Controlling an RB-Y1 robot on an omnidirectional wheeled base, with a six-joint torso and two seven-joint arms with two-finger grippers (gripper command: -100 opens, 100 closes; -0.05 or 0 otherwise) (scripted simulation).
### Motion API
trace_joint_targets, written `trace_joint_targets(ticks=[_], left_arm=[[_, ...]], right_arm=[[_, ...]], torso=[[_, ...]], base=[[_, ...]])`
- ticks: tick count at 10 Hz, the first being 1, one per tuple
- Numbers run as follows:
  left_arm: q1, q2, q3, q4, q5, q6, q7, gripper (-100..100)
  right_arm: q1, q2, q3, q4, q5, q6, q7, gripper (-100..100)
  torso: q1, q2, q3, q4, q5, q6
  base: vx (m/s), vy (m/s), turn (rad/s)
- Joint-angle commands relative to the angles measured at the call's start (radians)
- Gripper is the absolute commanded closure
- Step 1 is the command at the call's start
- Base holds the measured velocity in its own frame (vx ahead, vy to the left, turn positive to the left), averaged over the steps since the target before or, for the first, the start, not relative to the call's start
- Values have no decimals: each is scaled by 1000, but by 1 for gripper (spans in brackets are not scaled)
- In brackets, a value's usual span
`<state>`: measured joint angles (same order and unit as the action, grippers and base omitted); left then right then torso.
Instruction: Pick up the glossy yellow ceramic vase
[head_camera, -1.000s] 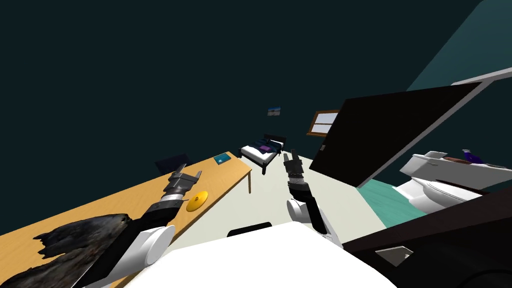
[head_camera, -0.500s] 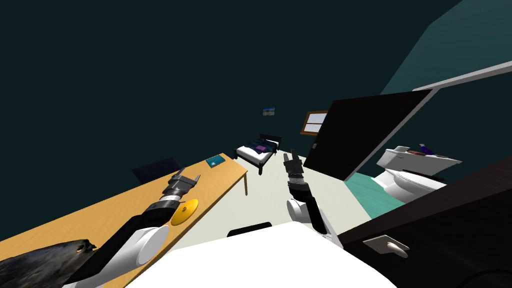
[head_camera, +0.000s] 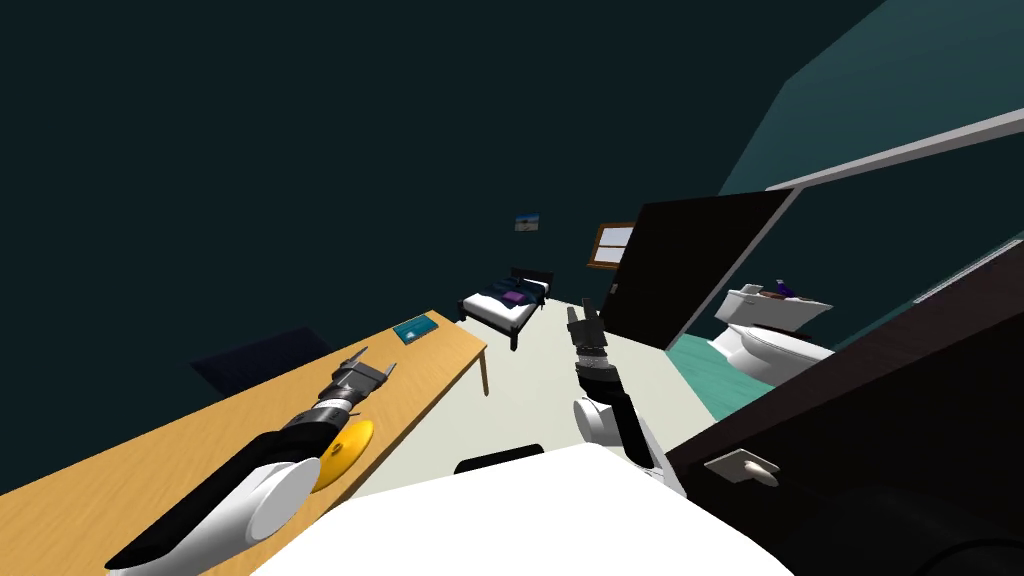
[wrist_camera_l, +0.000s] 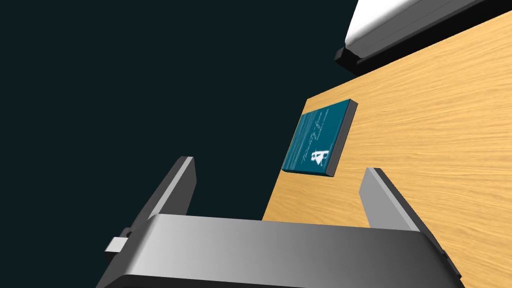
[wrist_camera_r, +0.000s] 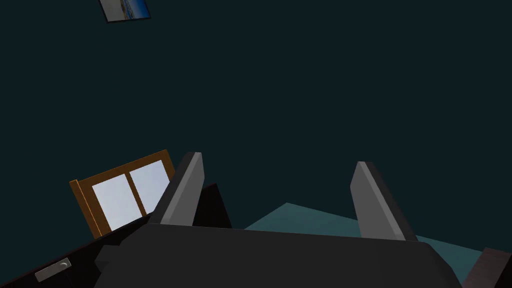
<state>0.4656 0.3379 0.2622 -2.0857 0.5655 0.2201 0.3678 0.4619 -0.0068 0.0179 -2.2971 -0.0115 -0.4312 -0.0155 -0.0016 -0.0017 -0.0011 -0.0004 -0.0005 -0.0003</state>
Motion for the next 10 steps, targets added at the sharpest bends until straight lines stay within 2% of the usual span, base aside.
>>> trace_joint_targets(ticks=[1,2,3,4,5,6,7,8,9,10], left_arm=[[10,13,14,2,23,45,10,-100],[15,33,34,29,61,83,19,-100],[15,33,34,29,61,98,19,-100],[21,53,52,57,99,129,27,-100],[21,53,52,57,99,151,27,-100],[28,73,71,85,136,187,34,-100],[28,73,71,85,136,204,34,-100],[36,93,88,115,172,247,39,-100],[36,93,88,115,172,255,39,-100],[44,113,105,145,207,304,43,-100]], right_arm=[[0,0,0,0,0,0,0,0],[0,0,0,0,0,0,0,0],[0,0,0,0,0,0,0,0],[0,0,0,0,0,0,0,0],[0,0,0,0,0,0,0,0],[0,0,0,0,0,0,0,0],[0,0,0,0,0,0,0,0],[0,0,0,0,0,0,0,0],[0,0,0,0,0,0,0,0],[0,0,0,0,0,0,0,0]], torso=[[0,0,0,0,0,0],[0,0,0,0,0,-1],[0,0,0,0,0,0],[0,1,0,0,0,-1],[0,1,0,0,0,0],[1,1,0,0,0,-1],[1,1,0,0,0,0],[1,1,0,0,0,-1],[1,0,0,0,0,0],[1,1,0,0,0,-1]], base=[[45,-13,-91],[52,-18,-151],[45,-6,-105],[49,-6,-187],[41,1,-98],[43,0,-163],[42,7,-85],[54,10,-147],[41,14,-75],[45,14,-133]])
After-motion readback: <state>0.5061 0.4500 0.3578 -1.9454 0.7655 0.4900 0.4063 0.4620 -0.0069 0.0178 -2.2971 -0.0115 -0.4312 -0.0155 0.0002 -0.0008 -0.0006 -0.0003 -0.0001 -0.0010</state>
